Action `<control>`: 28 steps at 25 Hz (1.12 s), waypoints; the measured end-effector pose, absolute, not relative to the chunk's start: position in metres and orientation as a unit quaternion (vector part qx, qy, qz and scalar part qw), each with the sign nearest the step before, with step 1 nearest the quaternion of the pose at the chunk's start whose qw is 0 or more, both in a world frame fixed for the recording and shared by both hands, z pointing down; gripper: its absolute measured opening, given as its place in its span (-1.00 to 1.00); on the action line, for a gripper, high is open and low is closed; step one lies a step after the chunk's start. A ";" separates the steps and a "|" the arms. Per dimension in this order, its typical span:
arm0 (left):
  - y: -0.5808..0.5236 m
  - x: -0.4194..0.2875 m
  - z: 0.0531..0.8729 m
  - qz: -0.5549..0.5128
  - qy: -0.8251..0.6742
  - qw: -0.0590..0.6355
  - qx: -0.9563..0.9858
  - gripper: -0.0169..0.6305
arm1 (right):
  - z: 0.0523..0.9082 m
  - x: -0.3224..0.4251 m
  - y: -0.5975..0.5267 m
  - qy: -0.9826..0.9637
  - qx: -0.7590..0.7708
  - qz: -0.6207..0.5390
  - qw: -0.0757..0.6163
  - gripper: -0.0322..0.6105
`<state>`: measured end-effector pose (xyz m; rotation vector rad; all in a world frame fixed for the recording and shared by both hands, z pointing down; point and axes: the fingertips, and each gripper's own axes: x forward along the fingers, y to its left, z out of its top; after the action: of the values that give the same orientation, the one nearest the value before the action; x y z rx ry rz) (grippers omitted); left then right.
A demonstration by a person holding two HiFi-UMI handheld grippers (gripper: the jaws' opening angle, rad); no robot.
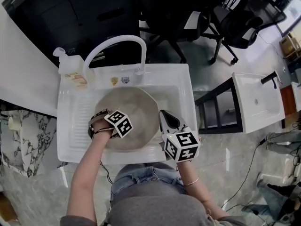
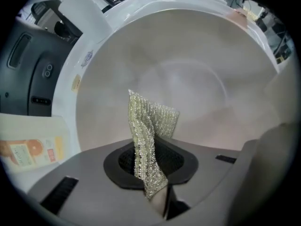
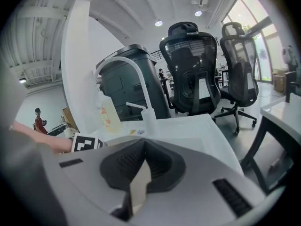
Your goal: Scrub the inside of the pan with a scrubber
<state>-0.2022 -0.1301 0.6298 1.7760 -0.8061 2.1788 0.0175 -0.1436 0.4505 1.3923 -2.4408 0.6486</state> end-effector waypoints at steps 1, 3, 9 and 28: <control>-0.135 -0.204 0.629 0.744 -0.278 0.091 0.600 -0.75 | 0.451 0.017 -0.143 -0.838 0.480 0.223 0.129 -0.87; -0.145 -0.208 0.626 0.748 -0.290 0.056 0.595 -0.75 | 0.451 0.016 -0.142 -0.837 0.482 0.224 0.130 -0.87; -0.176 -0.211 0.611 0.734 -0.328 -0.037 0.593 -0.75 | 0.455 0.010 -0.137 -0.832 0.488 0.226 0.136 -0.87; -0.234 -0.142 0.492 0.335 -0.508 -0.046 0.792 -0.75 | 0.452 0.019 -0.115 -0.799 0.548 0.215 0.122 -0.87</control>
<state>-0.1422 -0.2337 0.4915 2.5640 -1.6443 1.0850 0.0194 -0.1146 0.4519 1.6012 -2.3316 0.6291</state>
